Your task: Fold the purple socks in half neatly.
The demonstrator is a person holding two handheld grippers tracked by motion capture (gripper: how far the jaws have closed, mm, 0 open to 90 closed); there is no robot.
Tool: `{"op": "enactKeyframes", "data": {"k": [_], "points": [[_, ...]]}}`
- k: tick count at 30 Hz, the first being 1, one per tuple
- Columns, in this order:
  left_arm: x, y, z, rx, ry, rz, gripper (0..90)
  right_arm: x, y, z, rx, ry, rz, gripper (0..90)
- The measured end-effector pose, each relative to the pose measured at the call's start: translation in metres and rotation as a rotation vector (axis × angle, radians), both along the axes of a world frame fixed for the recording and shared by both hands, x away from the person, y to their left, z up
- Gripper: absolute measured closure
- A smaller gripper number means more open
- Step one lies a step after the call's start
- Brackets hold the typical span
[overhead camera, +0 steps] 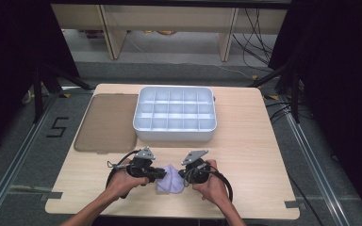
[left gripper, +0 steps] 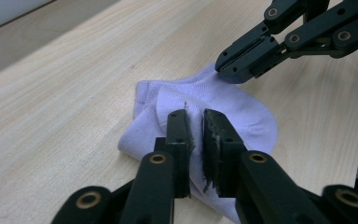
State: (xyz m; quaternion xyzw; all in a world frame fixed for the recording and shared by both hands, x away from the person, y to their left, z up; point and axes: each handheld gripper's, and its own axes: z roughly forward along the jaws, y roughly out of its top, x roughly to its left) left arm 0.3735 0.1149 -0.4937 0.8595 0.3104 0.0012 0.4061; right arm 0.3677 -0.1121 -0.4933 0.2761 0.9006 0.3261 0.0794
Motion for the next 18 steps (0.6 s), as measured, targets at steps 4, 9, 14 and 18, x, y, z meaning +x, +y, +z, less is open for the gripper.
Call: {"op": "enactKeyframes", "data": {"k": [4, 9, 14, 18], "points": [[0.001, 0.004, 0.001, -0.025, 0.005, -0.01, 71.8, -0.001, 0.0, 0.002, 0.0, 0.008, 0.0, 88.2], [0.0, 0.007, 0.009, -0.078, 0.009, -0.002, 66.3, 0.0, -0.002, 0.003, 0.012, -0.001, -0.004, 87.9], [-0.005, 0.017, 0.023, -0.13, 0.002, 0.009, 65.0, 0.0, -0.005, 0.004, 0.031, -0.023, -0.008, 87.7], [-0.005, 0.03, 0.026, -0.174, -0.01, 0.035, 66.5, -0.001, -0.009, 0.009, 0.033, -0.023, 0.0, 87.8]]}}
